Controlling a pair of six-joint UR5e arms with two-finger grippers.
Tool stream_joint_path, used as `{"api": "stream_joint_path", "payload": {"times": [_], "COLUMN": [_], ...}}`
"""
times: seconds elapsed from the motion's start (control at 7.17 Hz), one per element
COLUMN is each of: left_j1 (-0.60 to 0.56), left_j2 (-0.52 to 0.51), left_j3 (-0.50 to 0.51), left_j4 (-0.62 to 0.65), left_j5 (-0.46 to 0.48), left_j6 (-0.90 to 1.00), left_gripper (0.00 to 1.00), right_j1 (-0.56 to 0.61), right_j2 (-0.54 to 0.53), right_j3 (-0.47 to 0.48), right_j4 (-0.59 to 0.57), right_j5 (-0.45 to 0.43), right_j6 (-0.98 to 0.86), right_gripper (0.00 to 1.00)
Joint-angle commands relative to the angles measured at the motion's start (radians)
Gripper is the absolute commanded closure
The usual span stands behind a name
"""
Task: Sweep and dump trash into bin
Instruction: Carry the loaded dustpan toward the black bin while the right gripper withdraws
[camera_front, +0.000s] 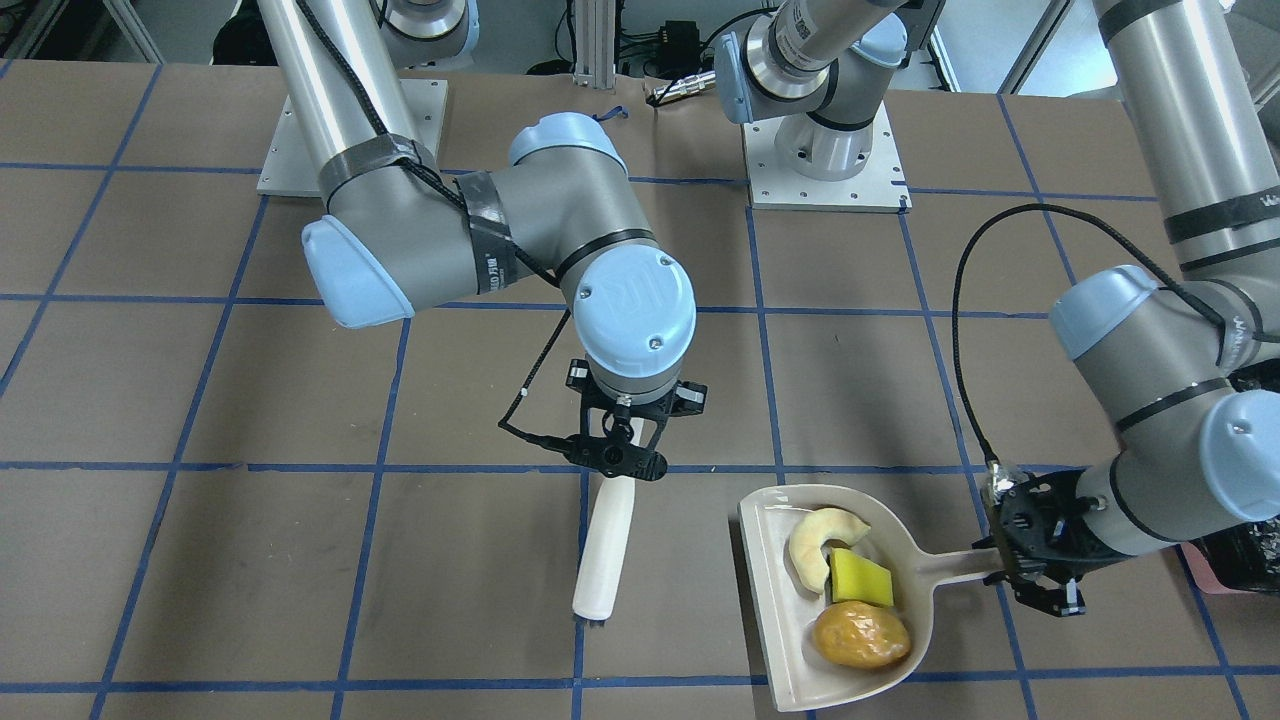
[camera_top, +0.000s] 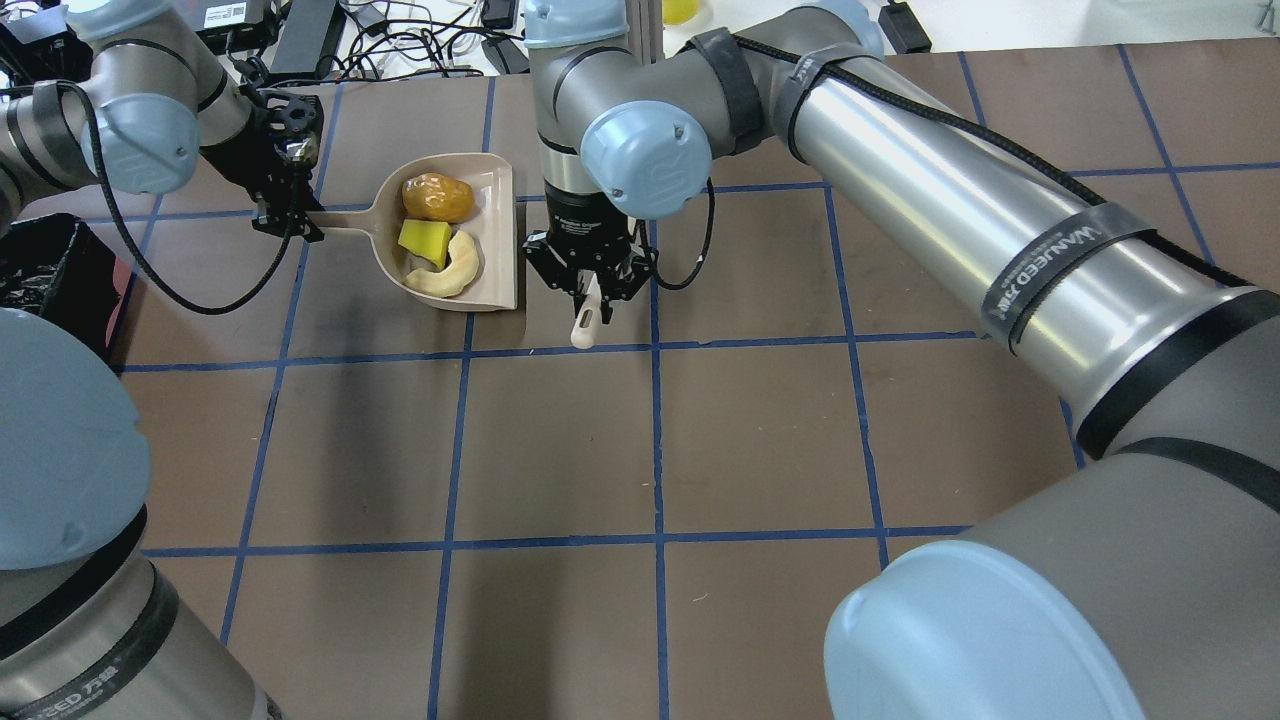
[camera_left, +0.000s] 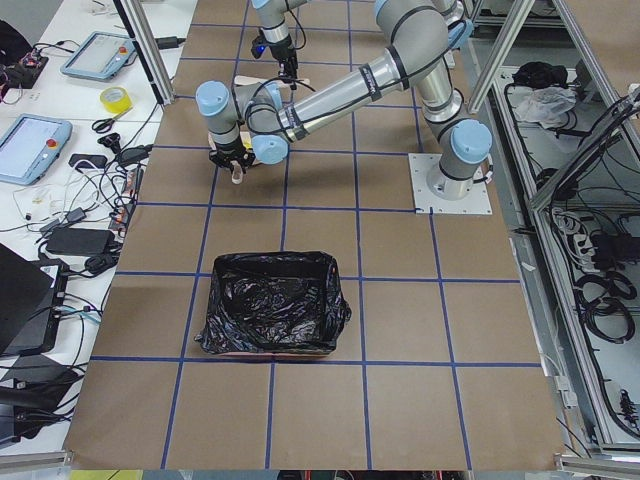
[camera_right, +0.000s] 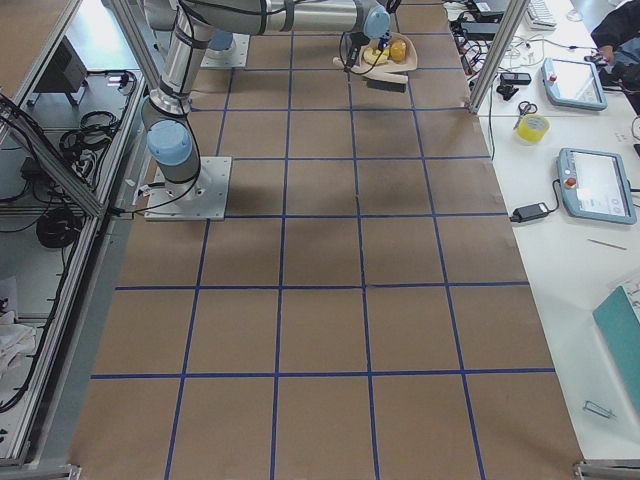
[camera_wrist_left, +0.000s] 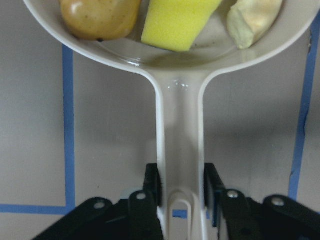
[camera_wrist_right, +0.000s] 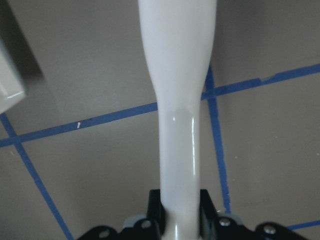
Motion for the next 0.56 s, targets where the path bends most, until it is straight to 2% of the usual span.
{"api": "stream_joint_path", "payload": {"times": [0.0,0.14,0.42], "left_j1": [0.064,0.095,0.195], "left_j2": [0.025,0.039,0.074], "left_j3": [0.033,0.035,0.075], "left_j4": [-0.04,-0.044,-0.155], "left_j5": [-0.006,-0.025,-0.026], "left_j6": [0.001,0.016,0.04], "left_gripper": [0.86,0.89,0.97], "right_j1": [-0.104,-0.206,-0.448], "right_j2": [-0.088,-0.159,-0.286], "right_j3": [0.063,0.117,0.259], "right_j4": [0.063,0.095,0.076], "right_j5": [-0.093,-0.104,-0.123], "right_j6": [-0.05,-0.185,-0.483], "right_gripper": [1.0,1.0,1.0]}}
